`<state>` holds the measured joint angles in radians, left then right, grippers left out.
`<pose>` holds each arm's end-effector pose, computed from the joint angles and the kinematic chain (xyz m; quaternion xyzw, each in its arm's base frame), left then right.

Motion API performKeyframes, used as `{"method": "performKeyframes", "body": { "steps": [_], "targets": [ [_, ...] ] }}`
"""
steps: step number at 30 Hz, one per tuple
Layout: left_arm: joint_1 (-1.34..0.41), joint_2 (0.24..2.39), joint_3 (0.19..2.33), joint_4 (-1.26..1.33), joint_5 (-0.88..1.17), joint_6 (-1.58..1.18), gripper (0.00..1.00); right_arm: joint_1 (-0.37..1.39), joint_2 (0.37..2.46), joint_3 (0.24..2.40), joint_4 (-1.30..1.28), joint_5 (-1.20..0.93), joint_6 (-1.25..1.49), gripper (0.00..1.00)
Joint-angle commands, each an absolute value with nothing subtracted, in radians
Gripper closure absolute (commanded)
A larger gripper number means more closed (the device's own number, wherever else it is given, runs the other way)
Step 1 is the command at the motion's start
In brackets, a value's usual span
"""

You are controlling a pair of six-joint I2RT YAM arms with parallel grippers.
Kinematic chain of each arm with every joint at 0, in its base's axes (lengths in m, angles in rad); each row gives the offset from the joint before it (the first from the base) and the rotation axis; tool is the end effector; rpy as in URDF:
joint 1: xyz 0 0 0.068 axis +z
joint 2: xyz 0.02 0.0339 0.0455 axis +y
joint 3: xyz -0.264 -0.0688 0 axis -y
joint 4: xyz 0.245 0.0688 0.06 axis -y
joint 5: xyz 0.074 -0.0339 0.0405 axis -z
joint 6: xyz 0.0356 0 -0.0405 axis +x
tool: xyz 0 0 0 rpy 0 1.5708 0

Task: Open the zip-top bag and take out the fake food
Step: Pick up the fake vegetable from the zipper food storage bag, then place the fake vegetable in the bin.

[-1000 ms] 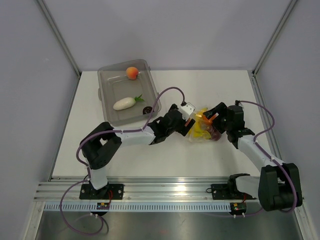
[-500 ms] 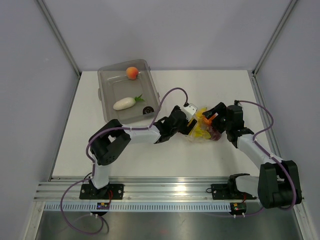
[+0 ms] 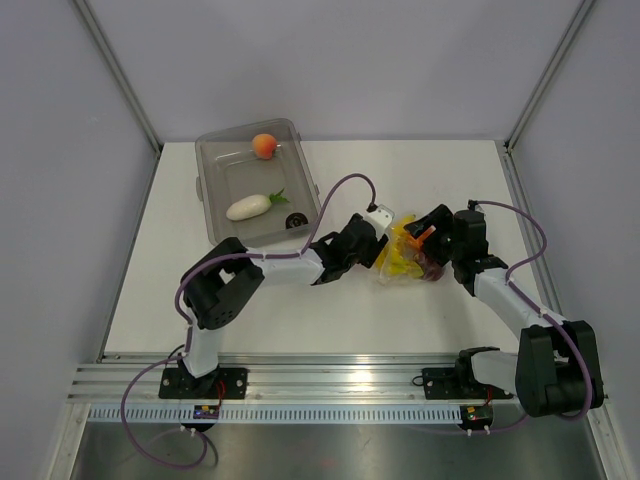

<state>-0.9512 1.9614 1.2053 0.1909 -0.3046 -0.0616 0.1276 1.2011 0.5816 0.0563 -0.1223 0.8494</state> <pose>0.2590 -0.3448 0.1754 0.3067 0.8133 -0.1148 0.4810 0.2488 0.0363 0.2079 0.2811 0.8282 0.2734 0.4004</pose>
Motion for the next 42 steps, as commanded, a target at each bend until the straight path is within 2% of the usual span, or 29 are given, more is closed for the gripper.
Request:
{"method": "performKeyframes", "body": {
  "steps": [1,8,16,30,39,42],
  "targets": [
    [-0.956,1.950,1.244,0.198,-0.339,-0.084,0.49,0.123,1.197,0.598,0.071,-0.133,0.841,0.16],
    [-0.956,1.832,1.178,0.219,-0.302,-0.143,0.50,0.123,1.193,0.600,0.066,-0.127,0.841,0.16],
    [-0.954,1.734,1.147,0.141,-0.362,-0.296,0.50,0.123,1.189,0.601,0.058,-0.123,0.838,0.15],
    [-0.904,1.579,1.036,0.150,-0.292,-0.397,0.51,0.124,1.190,0.600,0.063,-0.132,0.841,0.16],
    [-0.775,1.424,0.924,0.202,-0.226,-0.446,0.51,0.121,1.193,0.600,0.066,-0.132,0.839,0.16],
    [-0.674,1.376,0.868,0.247,-0.206,-0.483,0.52,0.123,1.192,0.598,0.066,-0.132,0.838,0.15]
  ]
}}
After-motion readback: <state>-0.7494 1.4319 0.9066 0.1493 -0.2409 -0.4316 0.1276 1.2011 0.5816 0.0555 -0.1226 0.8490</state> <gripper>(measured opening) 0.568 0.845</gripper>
